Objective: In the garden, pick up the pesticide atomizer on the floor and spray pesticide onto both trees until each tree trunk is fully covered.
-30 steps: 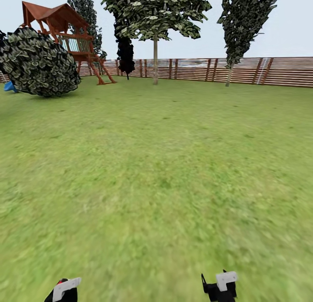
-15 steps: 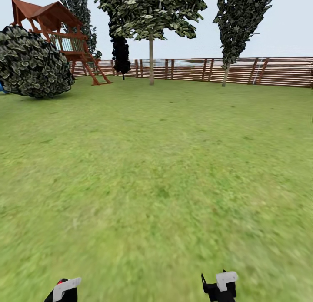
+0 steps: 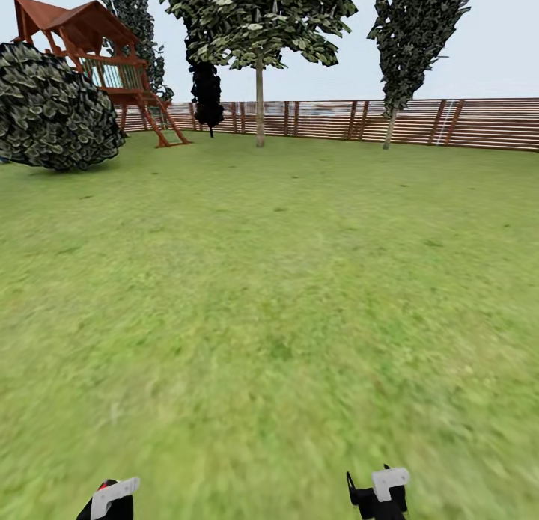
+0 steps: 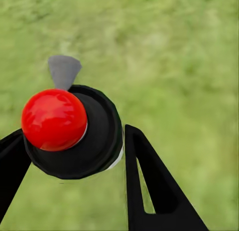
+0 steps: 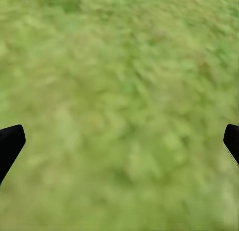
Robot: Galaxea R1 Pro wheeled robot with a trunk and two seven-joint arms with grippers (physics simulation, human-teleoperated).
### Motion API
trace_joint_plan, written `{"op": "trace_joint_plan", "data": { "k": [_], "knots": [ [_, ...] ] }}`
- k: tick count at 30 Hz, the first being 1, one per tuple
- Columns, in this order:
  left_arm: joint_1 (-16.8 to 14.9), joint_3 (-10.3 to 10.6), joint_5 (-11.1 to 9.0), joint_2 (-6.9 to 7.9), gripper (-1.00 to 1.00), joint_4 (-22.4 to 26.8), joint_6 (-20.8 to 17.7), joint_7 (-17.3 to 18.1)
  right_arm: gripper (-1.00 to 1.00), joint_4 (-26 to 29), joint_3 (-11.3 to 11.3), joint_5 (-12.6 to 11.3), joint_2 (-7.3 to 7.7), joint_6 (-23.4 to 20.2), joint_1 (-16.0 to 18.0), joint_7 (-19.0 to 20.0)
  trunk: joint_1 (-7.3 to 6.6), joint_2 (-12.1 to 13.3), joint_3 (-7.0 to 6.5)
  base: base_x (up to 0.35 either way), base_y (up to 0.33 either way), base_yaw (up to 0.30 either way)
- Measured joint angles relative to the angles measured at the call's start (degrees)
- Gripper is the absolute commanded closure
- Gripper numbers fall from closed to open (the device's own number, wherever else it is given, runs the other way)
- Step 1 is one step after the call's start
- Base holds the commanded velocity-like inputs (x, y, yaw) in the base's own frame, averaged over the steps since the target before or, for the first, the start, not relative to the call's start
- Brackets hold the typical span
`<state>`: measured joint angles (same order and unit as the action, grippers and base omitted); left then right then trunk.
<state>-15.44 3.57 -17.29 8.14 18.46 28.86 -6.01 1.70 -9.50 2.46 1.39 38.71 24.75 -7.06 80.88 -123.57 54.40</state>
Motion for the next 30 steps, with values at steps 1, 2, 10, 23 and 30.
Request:
{"op": "trace_joint_plan", "data": {
  "k": [1,2,10,23,30],
  "knots": [
    [0.0,0.0,0.0,0.00,1.00,0.0,0.0,0.0,-1.00,0.0,0.0,0.0,0.01,0.0,0.0,0.0,0.00,0.0,0.00,0.340,0.000,0.000],
    [0.0,0.0,0.0,0.00,1.00,0.0,0.0,0.0,-1.00,0.0,0.0,0.0,0.01,0.0,0.0,0.0,0.00,0.0,0.00,0.340,0.000,0.000],
    [0.0,0.0,0.0,0.00,1.00,0.0,0.0,0.0,-1.00,0.0,0.0,0.0,0.01,0.0,0.0,0.0,0.00,0.0,0.00,0.340,0.000,0.000],
    [0.0,0.0,0.0,0.00,1.00,0.0,0.0,0.0,-1.00,0.0,0.0,0.0,0.01,0.0,0.0,0.0,0.00,0.0,0.00,0.340,0.000,0.000],
    [0.0,0.0,0.0,0.00,1.00,0.0,0.0,0.0,-1.00,0.0,0.0,0.0,0.02,0.0,0.0,0.0,0.00,0.0,0.00,0.340,0.000,0.000]
  ]
}}
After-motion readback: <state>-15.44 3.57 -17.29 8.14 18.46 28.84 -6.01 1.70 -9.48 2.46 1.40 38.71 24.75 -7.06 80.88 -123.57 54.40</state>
